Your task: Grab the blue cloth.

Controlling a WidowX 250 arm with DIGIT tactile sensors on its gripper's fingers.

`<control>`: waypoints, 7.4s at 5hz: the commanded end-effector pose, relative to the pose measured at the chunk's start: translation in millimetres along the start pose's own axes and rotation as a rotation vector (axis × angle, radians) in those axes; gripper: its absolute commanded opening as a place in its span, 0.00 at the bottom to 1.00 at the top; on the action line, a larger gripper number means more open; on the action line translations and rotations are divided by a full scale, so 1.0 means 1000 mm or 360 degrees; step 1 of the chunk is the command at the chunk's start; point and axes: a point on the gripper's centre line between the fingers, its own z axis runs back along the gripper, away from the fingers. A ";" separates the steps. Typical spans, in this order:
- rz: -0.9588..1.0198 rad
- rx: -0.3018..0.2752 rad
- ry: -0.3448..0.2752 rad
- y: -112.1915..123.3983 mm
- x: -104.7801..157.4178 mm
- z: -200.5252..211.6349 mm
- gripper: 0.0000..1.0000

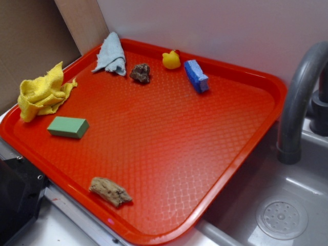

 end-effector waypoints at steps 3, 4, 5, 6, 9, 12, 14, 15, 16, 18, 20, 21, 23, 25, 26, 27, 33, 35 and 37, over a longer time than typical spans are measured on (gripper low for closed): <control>0.0706 -0.0081 -0.0199 0.046 0.090 -0.059 1.00; 0.0995 -0.0044 -0.0450 0.076 0.129 -0.083 1.00; 0.0927 0.0264 -0.0608 0.088 0.154 -0.109 1.00; 0.1013 0.0485 -0.0562 0.116 0.159 -0.136 1.00; 0.1013 0.0485 -0.0562 0.116 0.159 -0.136 1.00; 0.0998 0.0396 -0.0612 0.149 0.179 -0.184 1.00; 0.1089 0.0465 -0.0556 0.177 0.170 -0.194 1.00; 0.1085 0.0503 -0.0565 0.185 0.171 -0.197 1.00; 0.1063 0.0495 -0.0571 0.183 0.173 -0.205 1.00; 0.0939 0.0332 -0.0585 0.153 0.172 -0.210 0.00; 0.0830 0.0240 -0.0580 0.132 0.167 -0.203 0.00; 0.0810 0.0160 -0.0576 0.125 0.168 -0.187 0.27; 0.0868 0.0093 -0.0454 0.118 0.183 -0.174 1.00; 0.0871 0.0123 -0.0451 0.125 0.191 -0.194 1.00; 0.0859 0.0131 -0.0456 0.123 0.192 -0.197 1.00; 0.0850 0.0184 -0.0461 0.125 0.196 -0.204 1.00; 0.0930 0.0316 -0.0478 0.159 0.196 -0.220 0.00; 0.0922 0.0325 -0.0496 0.157 0.195 -0.220 0.00; 0.0939 0.0296 -0.0393 0.151 0.185 -0.209 0.00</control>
